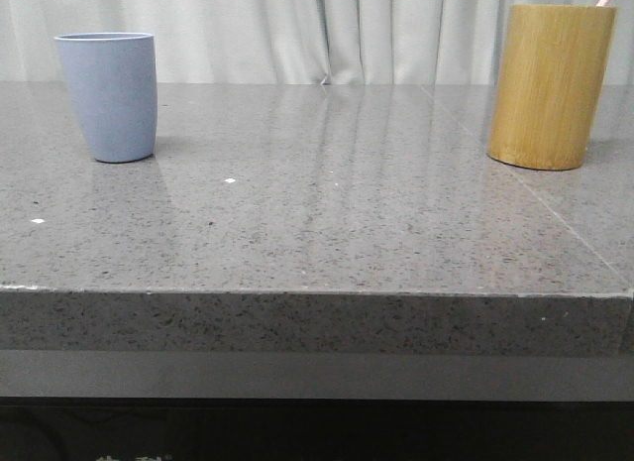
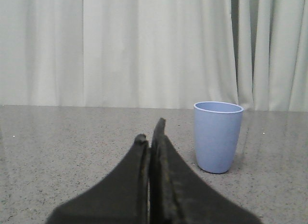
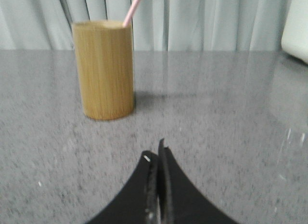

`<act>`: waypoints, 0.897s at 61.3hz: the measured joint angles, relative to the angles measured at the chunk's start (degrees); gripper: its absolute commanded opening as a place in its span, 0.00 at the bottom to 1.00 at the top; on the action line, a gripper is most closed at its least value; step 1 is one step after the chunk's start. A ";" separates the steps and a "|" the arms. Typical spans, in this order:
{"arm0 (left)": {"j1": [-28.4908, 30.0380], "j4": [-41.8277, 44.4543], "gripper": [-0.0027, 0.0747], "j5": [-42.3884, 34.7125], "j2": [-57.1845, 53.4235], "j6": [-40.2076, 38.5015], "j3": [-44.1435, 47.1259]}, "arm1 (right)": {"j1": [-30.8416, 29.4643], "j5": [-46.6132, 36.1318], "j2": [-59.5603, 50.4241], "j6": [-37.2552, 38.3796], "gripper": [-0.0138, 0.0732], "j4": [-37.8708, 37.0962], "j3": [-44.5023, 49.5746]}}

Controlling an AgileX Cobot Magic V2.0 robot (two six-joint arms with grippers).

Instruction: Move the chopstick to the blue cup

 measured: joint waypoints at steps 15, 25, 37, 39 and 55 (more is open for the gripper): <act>0.00 -0.10 0.01 17.42 2.15 0.00 -18.93 | 0.00 9.23 2.38 0.00 0.08 0.00 -14.83; 0.00 -0.10 0.01 27.87 11.05 -0.08 -31.67 | 0.00 18.15 9.89 0.00 0.08 0.00 -25.97; 0.00 -0.58 0.01 37.79 23.00 -0.12 -41.76 | 0.00 29.47 21.22 0.00 0.08 0.00 -37.29; 0.00 -1.14 0.01 38.64 24.67 -0.12 -42.62 | 0.00 31.25 23.14 0.00 0.08 0.00 -38.87; 0.00 -3.55 0.01 39.64 32.38 -0.12 -43.20 | 0.00 34.78 32.26 0.00 0.08 0.00 -41.92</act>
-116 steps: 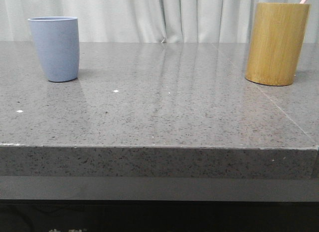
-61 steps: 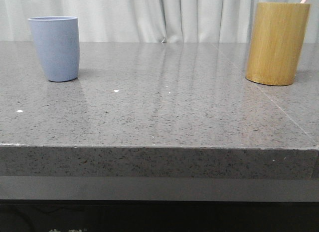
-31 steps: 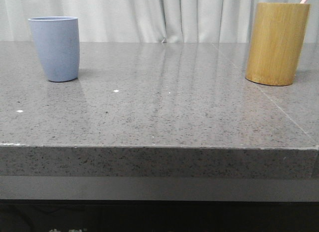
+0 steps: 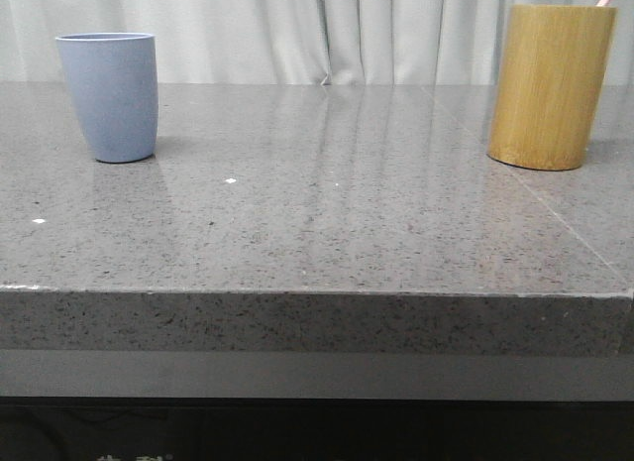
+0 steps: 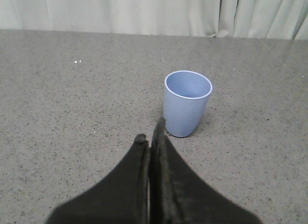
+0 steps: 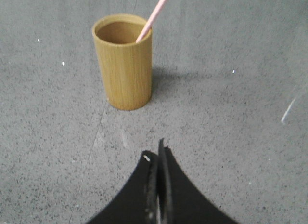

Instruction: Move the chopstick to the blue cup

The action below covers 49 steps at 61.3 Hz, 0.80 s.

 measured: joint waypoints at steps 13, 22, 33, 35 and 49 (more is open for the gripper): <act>0.00 -0.19 0.02 0.00 3.72 0.00 0.00 | 0.00 2.54 3.74 -0.92 0.22 0.00 0.00; 0.00 -0.19 0.29 -0.62 5.24 0.55 0.00 | 0.00 3.17 5.18 -1.27 0.65 0.00 0.00; 0.00 -0.19 0.80 -3.37 5.86 1.46 -0.09 | 0.00 3.17 5.50 -1.48 0.91 0.00 0.00; 0.00 -0.23 0.81 -3.92 6.30 1.44 -0.21 | 0.00 3.17 5.50 -1.49 0.90 0.00 0.00; -4.48 -0.46 0.75 -5.14 14.78 3.17 -5.61 | 0.00 3.21 5.50 -1.72 0.87 1.02 0.00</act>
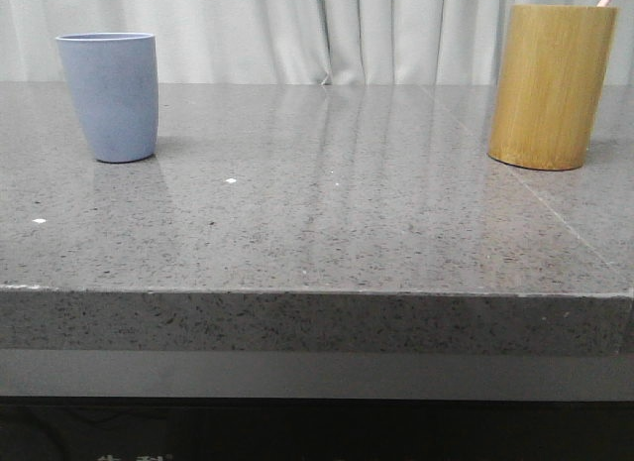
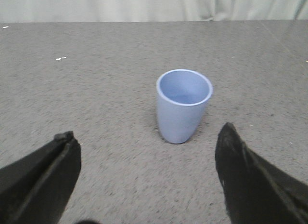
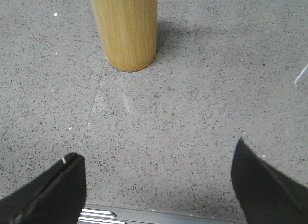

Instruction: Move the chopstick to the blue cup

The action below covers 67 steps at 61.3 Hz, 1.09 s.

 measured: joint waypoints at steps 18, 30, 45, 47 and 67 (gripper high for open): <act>-4.42 2.65 0.74 10.56 19.94 1.15 -17.17 | 0.00 0.09 0.00 -0.11 0.87 0.00 0.00; -4.42 4.03 0.74 18.38 32.62 1.15 -27.84 | 0.00 0.09 0.00 -0.11 0.87 0.00 0.00; -4.42 6.94 0.74 26.93 45.88 0.29 -40.89 | 0.00 0.09 0.00 -0.21 0.87 0.00 0.00; -4.42 7.37 0.74 28.14 47.60 0.21 -42.63 | 0.00 0.09 0.00 -0.21 0.87 0.00 0.00; -4.42 8.33 0.74 32.38 59.48 -0.29 -53.32 | 0.00 0.09 0.00 -0.21 0.87 0.00 0.00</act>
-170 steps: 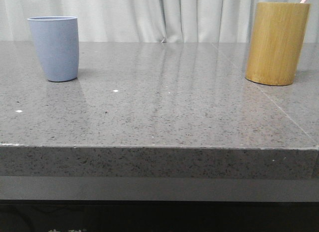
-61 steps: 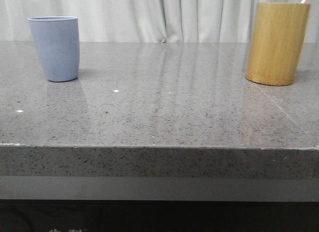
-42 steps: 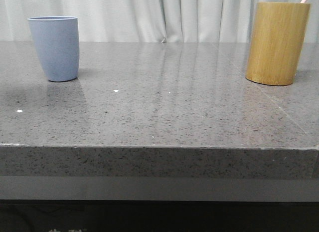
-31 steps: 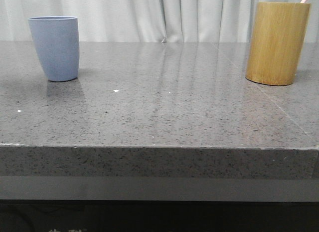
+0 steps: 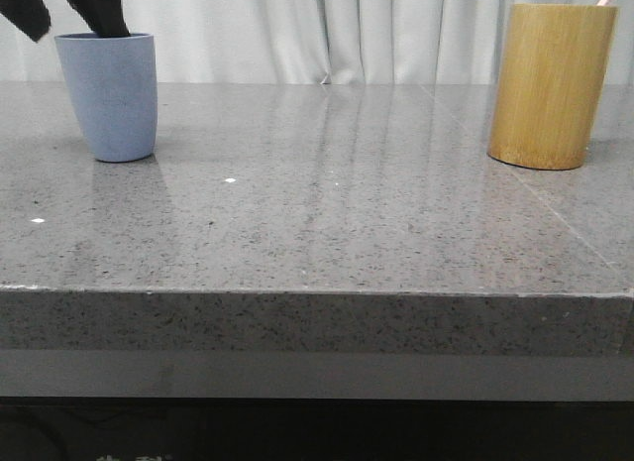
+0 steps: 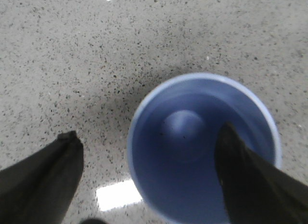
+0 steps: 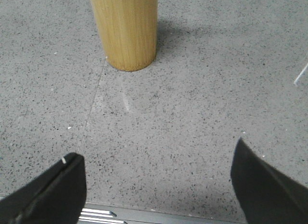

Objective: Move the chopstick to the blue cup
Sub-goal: 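Reach the left gripper down and grasp the light blue cup rim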

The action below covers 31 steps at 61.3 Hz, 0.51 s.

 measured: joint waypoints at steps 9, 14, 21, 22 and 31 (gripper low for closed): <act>0.00 0.13 0.62 0.45 3.24 -0.60 -1.88 | 0.00 0.00 0.00 0.00 0.87 0.00 0.00; 0.00 0.13 0.48 0.45 4.03 -0.60 -1.99 | 0.00 0.00 0.00 0.00 0.87 0.00 0.00; 0.00 0.13 0.31 0.45 4.27 -0.65 -1.99 | 0.00 0.00 0.00 0.00 0.87 0.00 0.00; 0.00 0.13 0.28 0.45 4.27 -0.65 -1.99 | 0.00 0.00 0.00 -0.11 0.87 0.00 0.00; 0.00 0.25 0.12 0.23 4.27 -0.74 -2.09 | 0.00 0.00 0.00 -0.11 0.87 0.00 0.00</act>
